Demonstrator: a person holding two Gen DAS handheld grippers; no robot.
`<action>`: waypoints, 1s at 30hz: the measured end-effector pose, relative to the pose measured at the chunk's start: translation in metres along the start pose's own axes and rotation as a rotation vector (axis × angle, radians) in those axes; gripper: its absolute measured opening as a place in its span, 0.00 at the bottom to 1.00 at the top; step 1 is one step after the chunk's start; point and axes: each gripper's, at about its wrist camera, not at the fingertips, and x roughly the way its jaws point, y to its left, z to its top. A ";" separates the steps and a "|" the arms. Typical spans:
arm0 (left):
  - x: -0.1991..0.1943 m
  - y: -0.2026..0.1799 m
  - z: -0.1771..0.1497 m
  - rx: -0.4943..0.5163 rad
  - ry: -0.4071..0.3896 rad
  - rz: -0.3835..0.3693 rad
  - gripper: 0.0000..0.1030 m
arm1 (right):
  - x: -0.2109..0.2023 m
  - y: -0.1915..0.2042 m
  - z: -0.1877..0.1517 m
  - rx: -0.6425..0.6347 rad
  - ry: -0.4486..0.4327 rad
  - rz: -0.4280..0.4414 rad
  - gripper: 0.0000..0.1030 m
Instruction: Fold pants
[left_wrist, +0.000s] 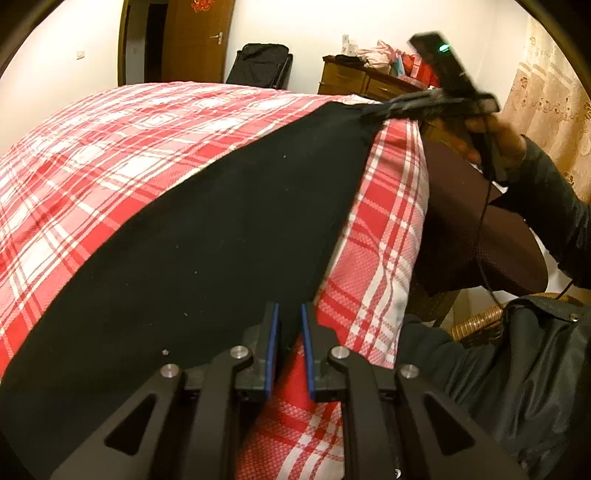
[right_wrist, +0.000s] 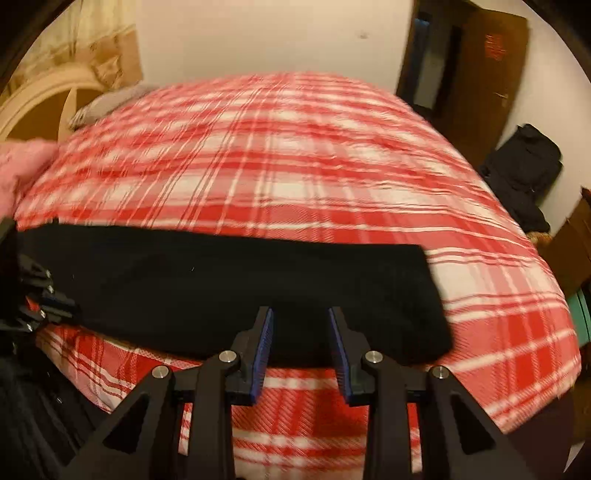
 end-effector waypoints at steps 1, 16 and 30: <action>-0.001 0.000 -0.001 0.000 0.000 -0.003 0.13 | 0.011 0.002 -0.002 -0.006 0.039 0.004 0.31; -0.005 0.007 0.003 -0.023 -0.028 0.015 0.40 | 0.000 -0.102 0.036 0.277 -0.057 -0.024 0.31; 0.010 0.008 0.002 -0.025 0.019 0.012 0.40 | 0.048 -0.116 0.044 0.275 0.015 0.079 0.05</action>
